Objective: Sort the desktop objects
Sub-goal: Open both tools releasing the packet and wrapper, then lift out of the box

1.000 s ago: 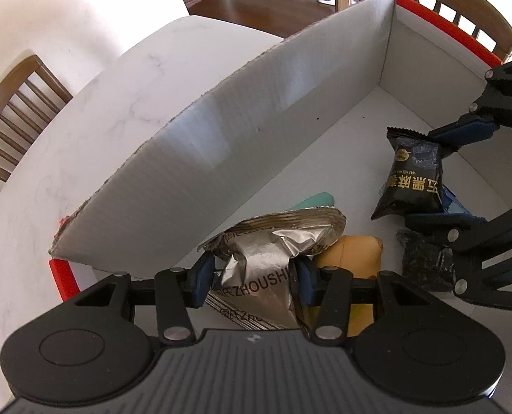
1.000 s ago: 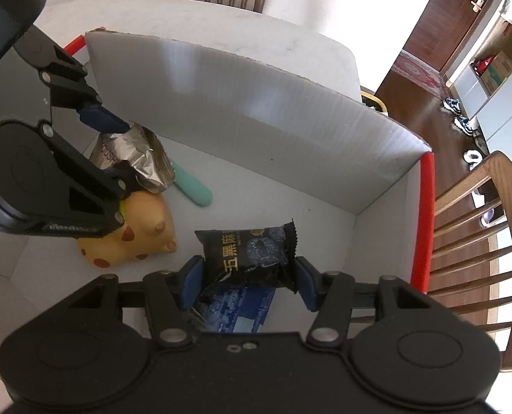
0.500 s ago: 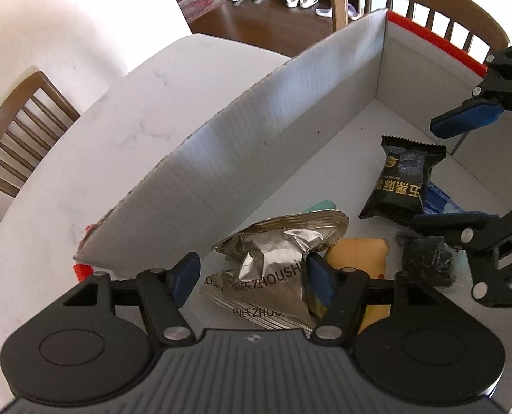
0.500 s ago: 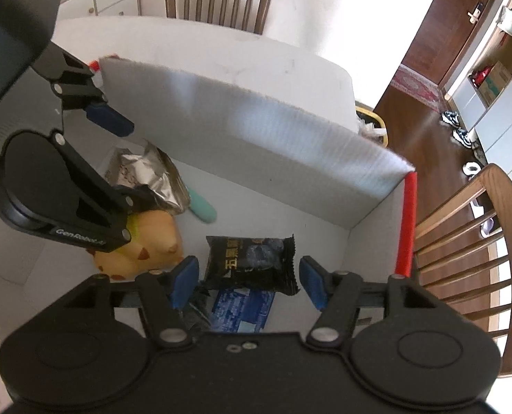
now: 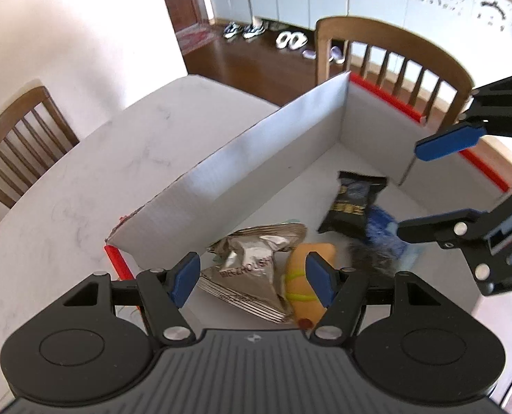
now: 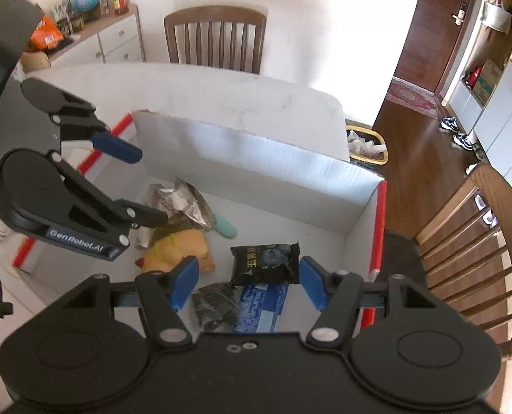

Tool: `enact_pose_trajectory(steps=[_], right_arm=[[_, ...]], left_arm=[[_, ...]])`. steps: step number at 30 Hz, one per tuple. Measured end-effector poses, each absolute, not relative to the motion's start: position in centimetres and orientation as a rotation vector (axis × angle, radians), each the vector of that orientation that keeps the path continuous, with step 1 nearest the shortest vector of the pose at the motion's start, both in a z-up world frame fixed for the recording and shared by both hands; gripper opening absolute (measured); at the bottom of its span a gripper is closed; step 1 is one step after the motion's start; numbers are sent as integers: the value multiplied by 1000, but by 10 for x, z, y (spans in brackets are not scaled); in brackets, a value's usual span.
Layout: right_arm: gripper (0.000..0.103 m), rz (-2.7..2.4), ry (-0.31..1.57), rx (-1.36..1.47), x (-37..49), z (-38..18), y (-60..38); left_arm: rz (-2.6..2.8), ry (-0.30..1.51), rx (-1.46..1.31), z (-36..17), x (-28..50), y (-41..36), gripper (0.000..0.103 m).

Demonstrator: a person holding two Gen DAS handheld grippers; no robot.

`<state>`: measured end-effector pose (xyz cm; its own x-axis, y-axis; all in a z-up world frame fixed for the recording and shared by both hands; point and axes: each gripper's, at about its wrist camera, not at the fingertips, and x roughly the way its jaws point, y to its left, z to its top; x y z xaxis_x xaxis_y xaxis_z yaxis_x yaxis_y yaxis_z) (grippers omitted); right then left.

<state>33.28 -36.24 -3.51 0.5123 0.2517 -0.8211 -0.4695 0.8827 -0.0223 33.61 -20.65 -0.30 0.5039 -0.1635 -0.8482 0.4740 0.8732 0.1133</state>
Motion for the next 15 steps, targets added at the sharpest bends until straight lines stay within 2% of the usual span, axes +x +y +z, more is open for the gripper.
enact_pose_trajectory(steps=[15], right_arm=[[65,407,851,-172,283,-1,-365]], left_arm=[[-489,871,253,35,278,-191,67]])
